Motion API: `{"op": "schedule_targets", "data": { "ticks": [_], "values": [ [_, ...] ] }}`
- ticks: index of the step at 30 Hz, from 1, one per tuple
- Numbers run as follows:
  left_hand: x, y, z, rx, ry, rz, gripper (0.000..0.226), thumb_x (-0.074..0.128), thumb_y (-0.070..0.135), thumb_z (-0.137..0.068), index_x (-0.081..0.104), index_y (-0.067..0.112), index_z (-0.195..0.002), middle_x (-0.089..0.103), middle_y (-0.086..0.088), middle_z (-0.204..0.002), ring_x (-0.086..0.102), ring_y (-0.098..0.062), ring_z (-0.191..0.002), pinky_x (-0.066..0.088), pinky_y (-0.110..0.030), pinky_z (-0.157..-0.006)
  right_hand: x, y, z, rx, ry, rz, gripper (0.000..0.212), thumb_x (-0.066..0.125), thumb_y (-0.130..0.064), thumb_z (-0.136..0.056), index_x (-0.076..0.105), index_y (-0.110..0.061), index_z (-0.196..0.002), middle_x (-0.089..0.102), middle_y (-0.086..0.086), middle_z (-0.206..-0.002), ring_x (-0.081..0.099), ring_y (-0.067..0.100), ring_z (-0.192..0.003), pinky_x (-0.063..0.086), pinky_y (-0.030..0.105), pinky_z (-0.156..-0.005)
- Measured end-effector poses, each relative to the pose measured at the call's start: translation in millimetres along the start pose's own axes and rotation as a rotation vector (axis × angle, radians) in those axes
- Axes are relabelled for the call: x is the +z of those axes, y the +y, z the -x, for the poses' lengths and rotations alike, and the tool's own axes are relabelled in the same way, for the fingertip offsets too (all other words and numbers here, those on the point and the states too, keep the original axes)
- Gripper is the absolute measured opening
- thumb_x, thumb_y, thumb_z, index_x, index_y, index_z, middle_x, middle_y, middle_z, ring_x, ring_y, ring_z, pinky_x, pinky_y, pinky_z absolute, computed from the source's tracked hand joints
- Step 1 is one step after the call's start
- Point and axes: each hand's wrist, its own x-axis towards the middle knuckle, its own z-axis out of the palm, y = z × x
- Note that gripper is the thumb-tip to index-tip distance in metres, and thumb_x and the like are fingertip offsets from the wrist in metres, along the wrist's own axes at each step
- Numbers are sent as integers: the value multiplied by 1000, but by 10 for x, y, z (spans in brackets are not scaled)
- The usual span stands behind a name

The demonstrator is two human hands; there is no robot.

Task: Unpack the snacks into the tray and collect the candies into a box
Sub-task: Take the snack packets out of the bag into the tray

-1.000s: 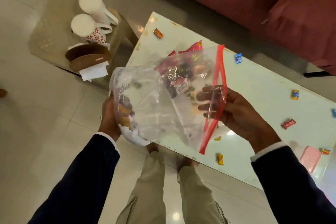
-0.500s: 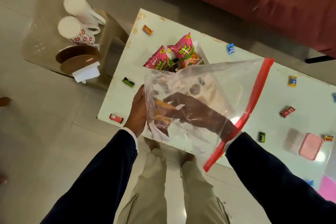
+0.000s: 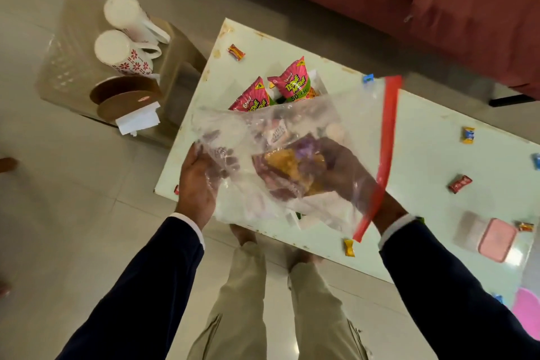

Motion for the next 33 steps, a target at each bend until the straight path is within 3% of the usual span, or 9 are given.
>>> {"op": "schedule_targets", "data": {
  "ticks": [3, 6, 8, 10, 14, 18, 22, 28, 33],
  "values": [
    [-127, 34, -4, -51, 79, 4, 25, 52, 27, -101, 62, 17, -121, 68, 0, -86, 67, -15, -72, 59, -44, -76, -155, -269, 292, -27, 48, -199, 57, 79, -33, -83, 51, -9, -127, 70, -6, -107, 70, 10, -92, 57, 21, -68],
    [-212, 94, 15, -110, 188, -38, 40, 39, 51, -103, 62, 23, -119, 49, 4, -74, 52, -12, -66, 50, -35, -72, -373, -363, 410, -49, 13, -192, 55, 70, -2, -85, 48, -20, -131, 68, -3, -107, 68, 13, -87, 60, 29, -65],
    [-326, 106, -4, -92, 240, -98, 46, 39, 64, -99, 64, 28, -112, 54, 5, -82, 56, -15, -80, 52, -38, -75, -507, -331, 402, -21, 81, -227, 57, 64, 3, -83, 49, -23, -133, 66, 2, -114, 67, 20, -94, 61, 34, -68],
    [-418, 106, 12, -96, 250, -142, 43, 42, 64, -98, 68, 30, -105, 61, 8, -91, 61, -15, -90, 57, -34, -74, -624, -220, 342, 2, 178, -340, 48, 59, 0, -89, 51, -22, -130, 66, 3, -117, 68, 21, -97, 61, 35, -73],
    [-541, 91, 119, -160, 183, -69, 29, 56, 48, -98, 70, 24, -106, 67, 6, -76, 61, -9, -60, 54, -26, -59, -715, 82, -4, 71, 352, -544, 13, 59, -17, -98, 59, -20, -110, 70, 5, -109, 68, 22, -99, 58, 37, -84],
    [-665, 84, 157, -203, 124, -108, 71, 89, 61, -56, 72, 20, -112, 66, -2, -94, 65, -17, -73, 56, -26, -62, -694, 252, -515, 167, 463, -475, 21, 68, -5, -90, 58, -19, -100, 70, 7, -96, 69, 21, -86, 55, 32, -75],
    [-721, 81, 174, -194, 169, -171, 96, 87, 66, -56, 63, 14, -132, 59, -13, -114, 59, -30, -93, 55, -30, -67, -679, 312, -878, 189, 412, -269, 43, 71, 5, -84, 50, -13, -116, 68, 10, -106, 67, 23, -88, 55, 30, -64],
    [-691, 97, 211, -206, 153, -140, 64, 87, 63, -52, 80, 25, -102, 75, -2, -94, 71, -19, -75, 58, -26, -61, -793, 363, -1184, 159, 345, -101, 36, 64, 12, -85, 54, -15, -106, 64, 6, -102, 65, 24, -94, 56, 36, -74],
    [-675, 65, 200, -219, 166, -126, 64, 82, 61, -63, 76, 22, -112, 71, -2, -100, 67, -21, -81, 57, -28, -63, -802, 423, -1401, 152, 457, 103, 36, 69, 8, -83, 56, -9, -112, 66, 9, -106, 64, 12, -82, 50, 20, -60]
  ]
}}
